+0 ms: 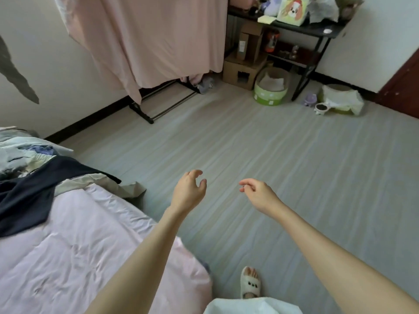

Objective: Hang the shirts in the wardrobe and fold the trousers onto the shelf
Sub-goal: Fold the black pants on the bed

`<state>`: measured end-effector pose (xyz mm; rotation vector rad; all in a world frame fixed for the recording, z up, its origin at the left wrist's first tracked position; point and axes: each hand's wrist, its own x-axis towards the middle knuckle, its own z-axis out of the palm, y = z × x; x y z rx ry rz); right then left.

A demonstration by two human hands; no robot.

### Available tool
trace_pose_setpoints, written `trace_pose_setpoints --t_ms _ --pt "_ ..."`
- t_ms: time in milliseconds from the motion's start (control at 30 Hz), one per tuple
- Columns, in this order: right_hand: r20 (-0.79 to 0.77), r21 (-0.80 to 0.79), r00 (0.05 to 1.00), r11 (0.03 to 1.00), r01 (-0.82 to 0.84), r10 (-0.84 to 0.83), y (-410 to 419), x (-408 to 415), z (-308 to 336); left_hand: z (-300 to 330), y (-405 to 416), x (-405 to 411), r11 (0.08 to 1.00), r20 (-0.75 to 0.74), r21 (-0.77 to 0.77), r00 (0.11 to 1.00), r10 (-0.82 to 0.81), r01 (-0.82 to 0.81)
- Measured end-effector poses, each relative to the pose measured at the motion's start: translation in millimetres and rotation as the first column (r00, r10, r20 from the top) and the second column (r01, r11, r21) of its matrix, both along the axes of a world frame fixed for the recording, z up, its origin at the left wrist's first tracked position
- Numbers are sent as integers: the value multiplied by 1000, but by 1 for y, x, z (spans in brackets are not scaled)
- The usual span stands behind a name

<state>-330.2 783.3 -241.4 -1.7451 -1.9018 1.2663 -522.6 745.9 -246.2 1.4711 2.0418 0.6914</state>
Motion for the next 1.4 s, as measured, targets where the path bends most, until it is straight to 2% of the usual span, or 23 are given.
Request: trace_pose_setpoints --t_ms 167,267,367,500,633,867,1000,1067,1200,1300,1400 --pt "12 69 1000 998 13 -14 116 -7 15 15 97 9 998 46 16 997 63 -64" --pt "7 46 995 994 -101 100 157 -48 11 12 109 -27 982 43 30 982 185 -187" --pt "-30 5 959 960 -281 281 190 -125 4 -2 110 -87 920 55 2 919 391 -392" --pt "-72 -3 897 899 -438 437 216 -216 5 -13 116 -163 823 55 -21 822 567 -567" --pt "-48 8 799 801 -599 599 250 -351 2 -20 128 -275 679 87 -40 674 733 -733" --pt "-5 -19 542 541 -841 841 233 -538 -4 -21 73 -391 414 64 -114 410 910 -903" --pt "-1 -46 378 378 -925 926 201 -629 -18 -29 25 -441 216 69 -152 208 976 -964" --pt "17 -48 267 267 -962 964 182 -675 -25 -32 4 -469 122 58 -165 113 992 -979" --pt "61 -39 70 72 -997 996 147 -770 -41 -43 -27 -543 -13 25 -181 -18 1000 -983" --pt "93 -23 -54 -52 -998 994 121 -840 -65 -63 -49 -599 -119 13 -254 -127 992 -960" --pt "154 -56 -195 -189 -980 969 98 -890 -104 -97 -62 -638 -168 -24 -373 -172 985 -912"
